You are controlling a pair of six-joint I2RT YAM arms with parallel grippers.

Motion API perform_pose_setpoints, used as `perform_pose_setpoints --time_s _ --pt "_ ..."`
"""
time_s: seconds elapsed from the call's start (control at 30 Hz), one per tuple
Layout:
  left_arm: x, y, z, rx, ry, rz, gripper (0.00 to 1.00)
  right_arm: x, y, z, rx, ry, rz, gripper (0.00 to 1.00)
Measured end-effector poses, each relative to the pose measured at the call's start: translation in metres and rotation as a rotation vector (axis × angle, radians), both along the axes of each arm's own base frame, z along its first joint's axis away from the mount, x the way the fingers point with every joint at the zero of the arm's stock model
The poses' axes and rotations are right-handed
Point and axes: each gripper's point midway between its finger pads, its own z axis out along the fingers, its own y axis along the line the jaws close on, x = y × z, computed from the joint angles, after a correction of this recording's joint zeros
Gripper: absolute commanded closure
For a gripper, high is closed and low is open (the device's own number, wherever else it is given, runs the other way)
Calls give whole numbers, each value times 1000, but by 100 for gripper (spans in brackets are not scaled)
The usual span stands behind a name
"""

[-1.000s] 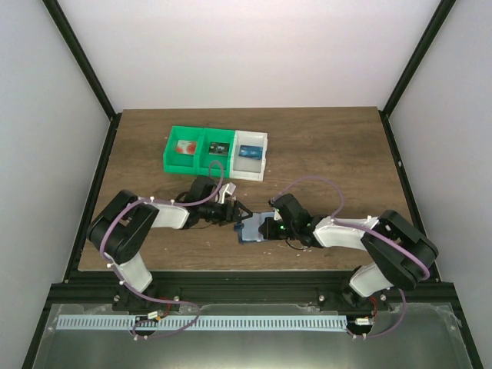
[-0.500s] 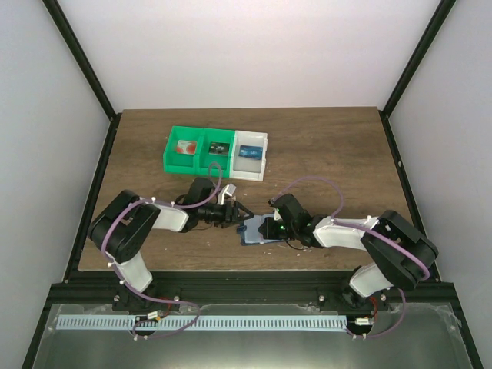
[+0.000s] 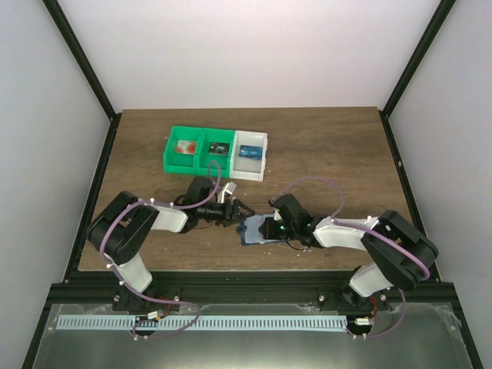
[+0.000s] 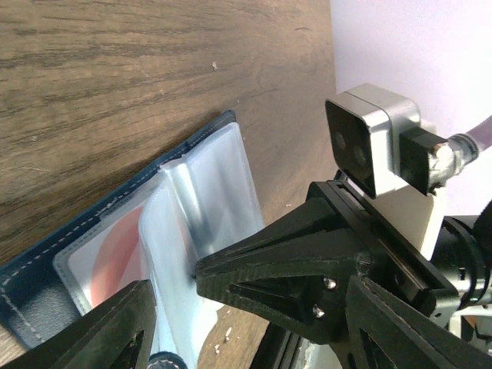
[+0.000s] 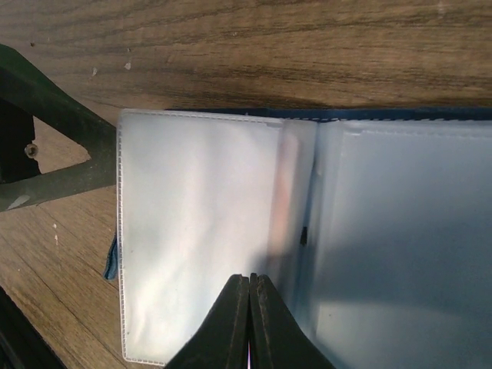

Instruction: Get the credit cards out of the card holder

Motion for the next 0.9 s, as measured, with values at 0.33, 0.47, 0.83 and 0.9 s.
perform_pose_setpoints --time_s 0.33,0.47,0.83,0.9 --pt "-4 -9 11 -56 5 -23 31 2 -5 18 27 -52 -30 89" --pt "-8 -15 12 -75 15 -38 31 8 -8 36 48 -110 -57 84" --pt "-8 -19 6 -57 32 -41 31 13 -27 62 43 -209 -117 77" --pt "-7 -18 3 -42 29 -38 32 13 -33 55 24 -201 -124 77"
